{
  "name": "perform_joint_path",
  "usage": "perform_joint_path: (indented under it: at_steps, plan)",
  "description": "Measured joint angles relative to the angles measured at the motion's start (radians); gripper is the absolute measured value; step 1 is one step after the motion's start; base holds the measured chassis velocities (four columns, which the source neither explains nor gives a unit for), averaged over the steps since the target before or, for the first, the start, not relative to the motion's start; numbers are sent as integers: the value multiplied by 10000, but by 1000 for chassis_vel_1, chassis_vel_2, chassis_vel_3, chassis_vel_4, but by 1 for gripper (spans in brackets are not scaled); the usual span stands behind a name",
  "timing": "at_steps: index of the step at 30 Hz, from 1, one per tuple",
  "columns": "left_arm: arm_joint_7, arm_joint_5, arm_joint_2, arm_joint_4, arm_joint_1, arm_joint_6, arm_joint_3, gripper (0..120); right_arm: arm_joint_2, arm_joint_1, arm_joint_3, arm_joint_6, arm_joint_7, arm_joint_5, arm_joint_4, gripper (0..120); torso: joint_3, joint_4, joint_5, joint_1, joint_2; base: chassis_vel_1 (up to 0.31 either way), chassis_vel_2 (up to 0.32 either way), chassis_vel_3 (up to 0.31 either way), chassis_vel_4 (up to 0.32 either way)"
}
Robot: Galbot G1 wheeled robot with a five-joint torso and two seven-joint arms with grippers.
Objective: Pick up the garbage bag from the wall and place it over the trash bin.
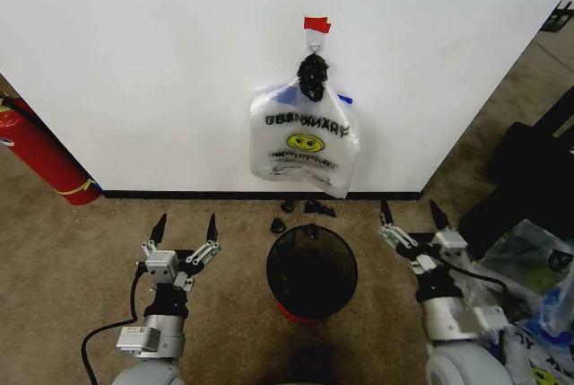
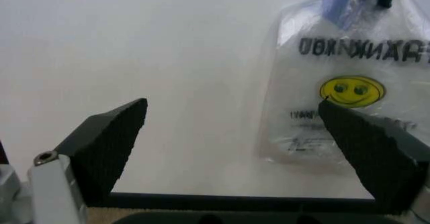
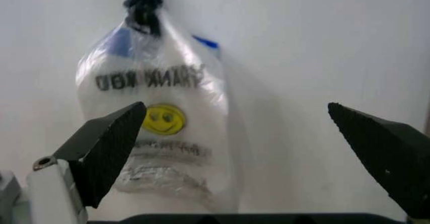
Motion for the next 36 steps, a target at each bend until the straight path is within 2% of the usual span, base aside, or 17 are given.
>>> perform_joint_path:
  at_steps: [9,14,18,20,26,36]
  plan:
    - [-8,226,-193,133,46,1,47,100,-305,959,-787,-235,-176,-19,-765,100,0,-2,-1,0,0,0,0,0,0]
    - [-14,342,-179,193,42,4,67,100,-603,1932,-1363,-633,-177,1239,-1263,100,0,-3,-1,0,0,0,0,0,0]
    - [-21,447,-213,93,109,3,87,100,-880,3623,-1827,-1223,-81,3678,-1814,100,-1,-2,0,0,0,0,0,0,0]
    - [-21,456,-225,74,134,2,86,100,-880,3780,-1846,-1273,-63,3896,-1872,100,-1,0,-1,0,0,0,0,0,0]
    - [-27,546,-287,-125,378,-48,-34,100,-252,5753,-2200,-2066,74,7095,-2745,100,0,-2,-4,0,0,0,0,0,0]
    - [-85,548,-360,-297,534,-107,-236,100,786,7809,-2658,-2474,70,8383,-4573,100,0,-2,-2,1,-1,0,0,0,0]
